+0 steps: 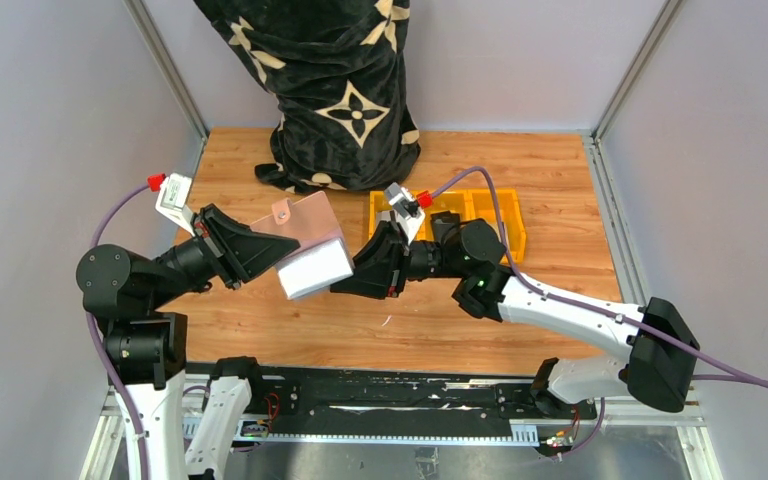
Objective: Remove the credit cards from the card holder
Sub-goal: Open the card holder.
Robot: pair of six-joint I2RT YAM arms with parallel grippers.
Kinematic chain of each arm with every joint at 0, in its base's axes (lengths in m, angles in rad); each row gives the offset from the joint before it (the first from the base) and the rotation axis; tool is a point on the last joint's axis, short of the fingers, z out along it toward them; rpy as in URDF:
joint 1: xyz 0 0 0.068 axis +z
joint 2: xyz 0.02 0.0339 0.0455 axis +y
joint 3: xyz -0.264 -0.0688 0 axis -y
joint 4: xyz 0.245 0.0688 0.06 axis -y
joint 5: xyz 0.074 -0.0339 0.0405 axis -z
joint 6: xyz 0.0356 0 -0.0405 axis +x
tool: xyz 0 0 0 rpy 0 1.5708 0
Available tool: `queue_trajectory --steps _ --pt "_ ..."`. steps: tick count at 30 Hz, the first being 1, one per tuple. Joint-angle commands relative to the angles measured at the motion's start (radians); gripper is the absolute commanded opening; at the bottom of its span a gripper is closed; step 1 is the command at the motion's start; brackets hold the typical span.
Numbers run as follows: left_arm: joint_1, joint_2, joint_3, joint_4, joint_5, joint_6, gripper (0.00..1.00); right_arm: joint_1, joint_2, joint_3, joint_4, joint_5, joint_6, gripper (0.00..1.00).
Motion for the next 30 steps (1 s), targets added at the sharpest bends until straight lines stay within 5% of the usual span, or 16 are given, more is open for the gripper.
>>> queue_trajectory --steps 1,4,13,21,24,30 --pt "0.002 -0.012 0.027 0.017 0.015 -0.022 0.00 0.005 -0.010 0.058 -0.035 0.088 -0.034 0.21" --pt "0.002 -0.011 0.029 0.017 0.018 -0.027 0.00 0.005 -0.009 0.082 -0.057 0.112 -0.045 0.24" --pt "0.002 -0.016 0.035 0.012 0.038 -0.007 0.00 0.003 -0.005 0.125 -0.102 0.174 -0.012 0.55" --pt "0.002 -0.013 0.037 0.010 0.036 0.006 0.00 0.003 -0.004 0.129 -0.101 0.125 0.001 0.63" --pt "0.002 -0.015 0.034 0.004 0.036 0.017 0.00 0.007 -0.001 0.131 -0.051 0.113 0.015 0.76" --pt "0.002 -0.016 0.044 -0.003 0.034 0.024 0.00 0.022 -0.020 0.114 -0.055 0.042 -0.052 0.80"
